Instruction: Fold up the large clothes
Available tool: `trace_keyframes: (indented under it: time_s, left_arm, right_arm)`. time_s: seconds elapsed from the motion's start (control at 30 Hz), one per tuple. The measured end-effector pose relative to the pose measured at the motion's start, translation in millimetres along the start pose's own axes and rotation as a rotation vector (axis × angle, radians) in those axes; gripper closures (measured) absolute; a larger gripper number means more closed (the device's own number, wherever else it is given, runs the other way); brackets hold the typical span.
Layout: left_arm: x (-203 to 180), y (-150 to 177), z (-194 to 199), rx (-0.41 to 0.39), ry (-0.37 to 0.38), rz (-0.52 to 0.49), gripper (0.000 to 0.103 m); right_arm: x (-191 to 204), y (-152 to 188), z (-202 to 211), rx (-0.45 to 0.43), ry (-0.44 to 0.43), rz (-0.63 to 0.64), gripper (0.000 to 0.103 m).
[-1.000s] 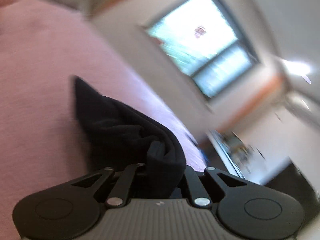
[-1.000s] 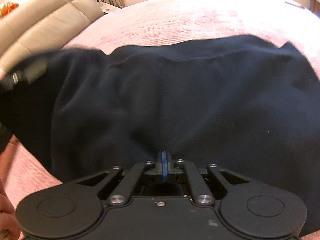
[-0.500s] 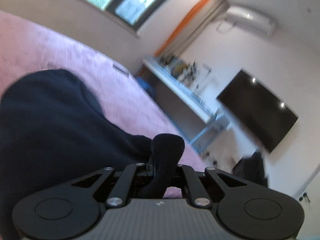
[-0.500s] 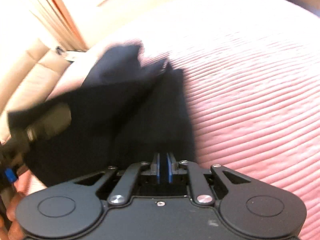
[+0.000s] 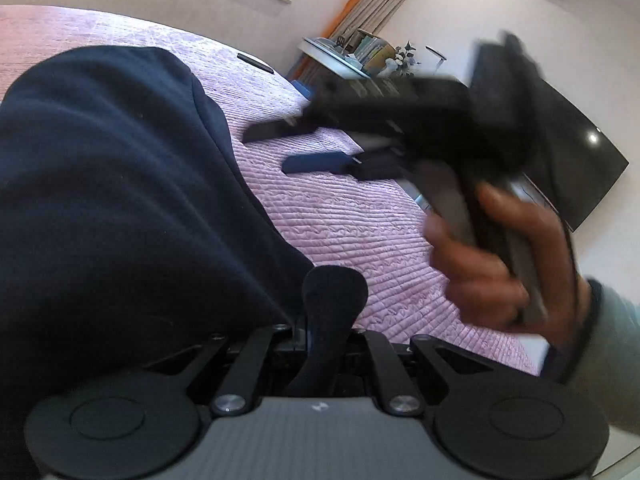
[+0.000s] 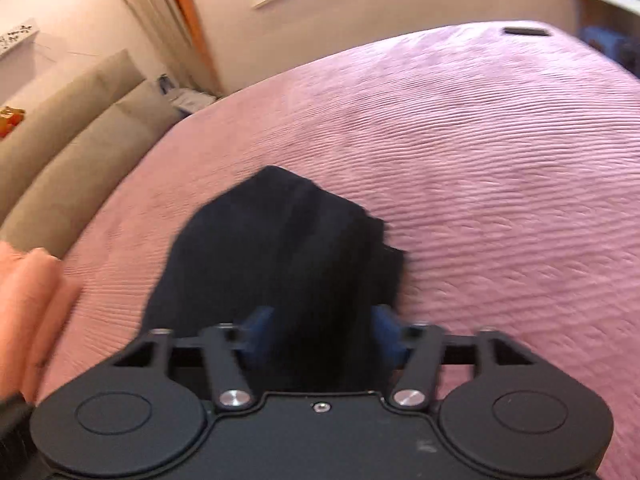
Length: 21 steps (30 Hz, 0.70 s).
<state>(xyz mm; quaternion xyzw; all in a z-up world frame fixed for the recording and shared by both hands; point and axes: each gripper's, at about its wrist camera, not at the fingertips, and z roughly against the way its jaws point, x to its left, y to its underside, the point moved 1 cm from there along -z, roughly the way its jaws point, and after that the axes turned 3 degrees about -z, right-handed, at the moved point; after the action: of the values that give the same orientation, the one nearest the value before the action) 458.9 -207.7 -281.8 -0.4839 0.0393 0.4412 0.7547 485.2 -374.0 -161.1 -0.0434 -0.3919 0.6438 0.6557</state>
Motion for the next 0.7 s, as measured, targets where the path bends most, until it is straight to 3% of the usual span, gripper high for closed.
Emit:
trace_keyframes:
  time_s: [0.1, 0.17, 0.3, 0.4, 0.43, 0.53, 0.7]
  left_arm:
    - [-6, -1, 4, 0.001, -0.009, -0.012, 0.096]
    - [-6, -3, 4, -0.002, -0.004, -0.005, 0.096]
    - [-7, -7, 1, -0.010, 0.000, -0.007, 0.096]
    - [-8, -8, 4, -0.017, 0.008, -0.009, 0.096]
    - [-9, -10, 4, -0.020, 0.018, -0.008, 0.096]
    - [-16, -16, 2, -0.017, 0.043, -0.035, 0.096]
    - [-31, -23, -8, -0.006, 0.088, -0.079, 0.095]
  right_arm:
    - [1, -19, -26, 0.058, -0.050, -0.021, 0.025]
    - [-9, -28, -48, 0.104, -0.073, -0.104, 0.024]
    - [-37, -35, -82, 0.175, -0.229, -0.329, 0.023]
    - [-37, -36, -79, 0.147, -0.251, -0.339, 0.072]
    - [-30, -37, -71, 0.122, -0.226, -0.284, 0.077]
    - [-11, -36, -41, 0.028, -0.172, -0.152, 0.082]
    - [-2, -34, -2, -0.079, -0.079, -0.052, 0.083]
